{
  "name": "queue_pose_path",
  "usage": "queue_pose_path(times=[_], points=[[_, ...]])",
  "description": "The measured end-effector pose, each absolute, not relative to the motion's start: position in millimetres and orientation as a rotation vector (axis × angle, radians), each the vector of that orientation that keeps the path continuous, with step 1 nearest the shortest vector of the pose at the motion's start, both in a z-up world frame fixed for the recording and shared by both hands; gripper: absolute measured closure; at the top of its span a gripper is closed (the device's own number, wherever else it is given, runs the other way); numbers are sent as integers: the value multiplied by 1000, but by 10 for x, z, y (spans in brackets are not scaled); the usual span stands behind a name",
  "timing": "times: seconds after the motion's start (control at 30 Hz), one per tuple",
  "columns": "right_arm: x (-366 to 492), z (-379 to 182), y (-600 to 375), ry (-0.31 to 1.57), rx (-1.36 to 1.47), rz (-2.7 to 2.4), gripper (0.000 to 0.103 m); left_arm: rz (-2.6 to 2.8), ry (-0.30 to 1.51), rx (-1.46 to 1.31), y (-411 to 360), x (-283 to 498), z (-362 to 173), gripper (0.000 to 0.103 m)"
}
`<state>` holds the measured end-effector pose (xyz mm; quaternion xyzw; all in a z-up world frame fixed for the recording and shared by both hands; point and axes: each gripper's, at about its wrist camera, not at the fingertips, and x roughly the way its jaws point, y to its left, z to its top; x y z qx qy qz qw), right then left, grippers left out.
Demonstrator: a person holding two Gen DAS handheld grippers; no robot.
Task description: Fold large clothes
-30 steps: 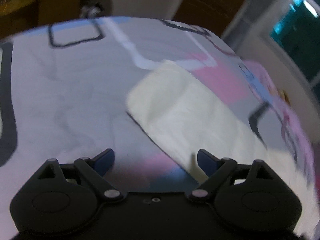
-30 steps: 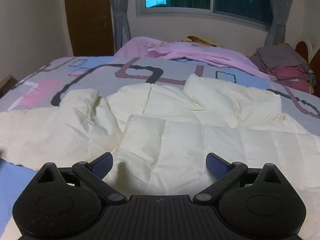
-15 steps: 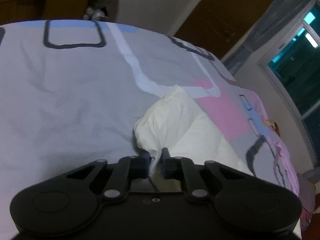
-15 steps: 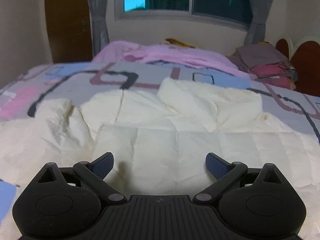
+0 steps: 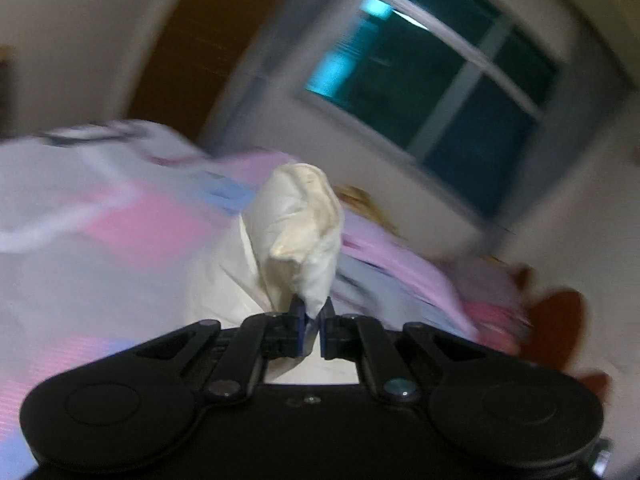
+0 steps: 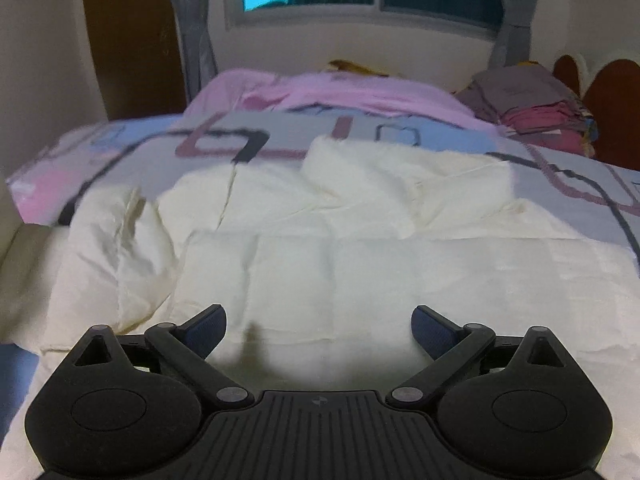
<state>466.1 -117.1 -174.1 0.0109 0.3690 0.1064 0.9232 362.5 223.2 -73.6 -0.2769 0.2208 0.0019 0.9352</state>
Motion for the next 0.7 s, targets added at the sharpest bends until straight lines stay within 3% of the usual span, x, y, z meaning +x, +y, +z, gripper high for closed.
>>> queue_pose_path(times=[0.17,0.37,0.53,0.6,0.63,0.7], points=[[4475,-1605,-1687,729,79,154,5,-248,513,-478,1135,3986,-749,97],[4297,-1565,-2282,741,143,78,5,-395,688,-379,110,4298,-1267,93],[4197,-1491,-2471,735,189,96,4,-361,807,-377,30,4238,-1591,72],[4209,-1476,-2451,732,208,119,4,-323,798,-363,169,4165,-1561,23],[4226,-1475,-2420,734,223,138,4,-296,774,-350,228,4127,-1494,16],[4291,-1491,-2321,743,248,177,5,-263,722,-316,389,3984,-1387,16]])
